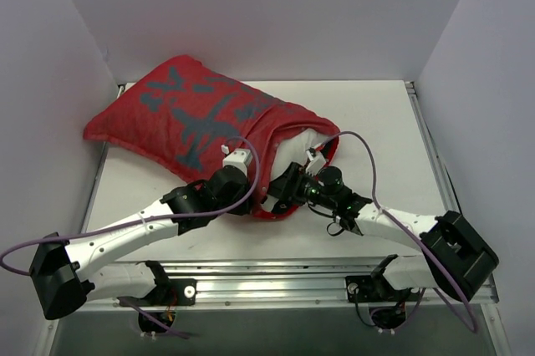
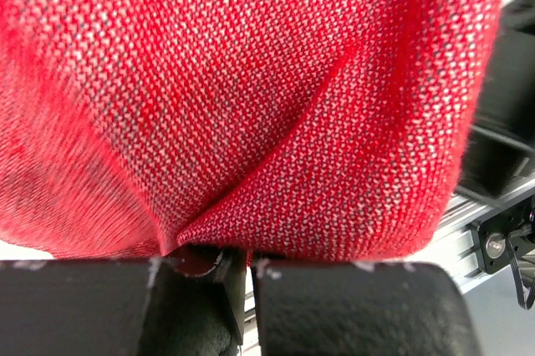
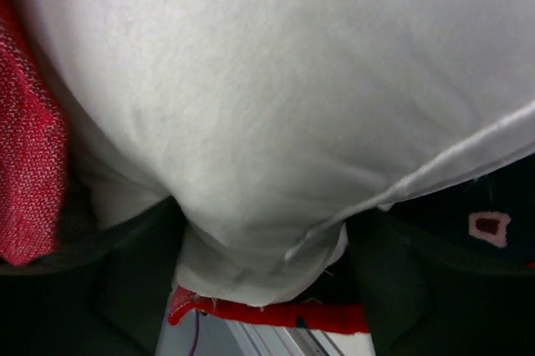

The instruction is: Remove the pillowcase from the pillow

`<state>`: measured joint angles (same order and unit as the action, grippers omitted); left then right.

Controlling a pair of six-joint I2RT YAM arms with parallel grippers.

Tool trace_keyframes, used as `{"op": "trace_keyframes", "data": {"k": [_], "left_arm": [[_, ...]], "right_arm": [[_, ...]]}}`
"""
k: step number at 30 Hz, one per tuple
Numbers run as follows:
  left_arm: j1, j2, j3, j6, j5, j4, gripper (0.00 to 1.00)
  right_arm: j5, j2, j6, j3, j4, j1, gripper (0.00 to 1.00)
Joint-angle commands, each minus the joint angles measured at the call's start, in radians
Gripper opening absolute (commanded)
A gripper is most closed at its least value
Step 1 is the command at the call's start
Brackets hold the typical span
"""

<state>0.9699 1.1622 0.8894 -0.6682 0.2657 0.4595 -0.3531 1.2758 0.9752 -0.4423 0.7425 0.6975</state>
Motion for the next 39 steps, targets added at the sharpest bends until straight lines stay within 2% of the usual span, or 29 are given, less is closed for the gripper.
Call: {"op": "trace_keyframes", "data": {"k": [1, 2, 3, 4, 11, 17, 23, 32, 39], "left_arm": [[0.001, -0.01, 0.02, 0.013, 0.043, -0.082, 0.02], [0.0, -0.013, 0.017, 0.009, 0.044, -0.073, 0.02], [0.0, -0.021, 0.016, 0.004, 0.056, -0.067, 0.02], [-0.002, -0.027, 0.008, -0.004, 0.063, -0.058, 0.02], [-0.005, -0.113, -0.024, -0.025, 0.083, 0.037, 0.04], [-0.005, -0.197, -0.04, -0.034, 0.047, 0.102, 0.1], [-0.005, -0.237, -0.055, -0.031, 0.07, 0.143, 0.1], [-0.005, -0.305, -0.09, 0.012, 0.021, 0.059, 0.1], [-0.005, -0.302, -0.107, 0.007, 0.041, 0.079, 0.09]], "right_arm": [[-0.05, 0.052, 0.011, -0.032, 0.133, 0.03, 0.56], [-0.049, 0.06, 0.01, -0.036, 0.147, 0.031, 0.26], [-0.046, 0.066, 0.008, -0.039, 0.146, 0.03, 0.11], [-0.041, 0.069, -0.003, -0.047, 0.141, 0.03, 0.0], [0.029, 0.036, -0.079, -0.118, 0.002, 0.022, 0.0], [0.104, 0.007, -0.167, -0.205, -0.139, 0.014, 0.0], [0.123, 0.01, -0.202, -0.253, -0.187, 0.005, 0.0], [0.144, 0.003, -0.239, -0.266, -0.235, -0.027, 0.0], [0.146, -0.001, -0.262, -0.286, -0.262, -0.047, 0.0]]}}
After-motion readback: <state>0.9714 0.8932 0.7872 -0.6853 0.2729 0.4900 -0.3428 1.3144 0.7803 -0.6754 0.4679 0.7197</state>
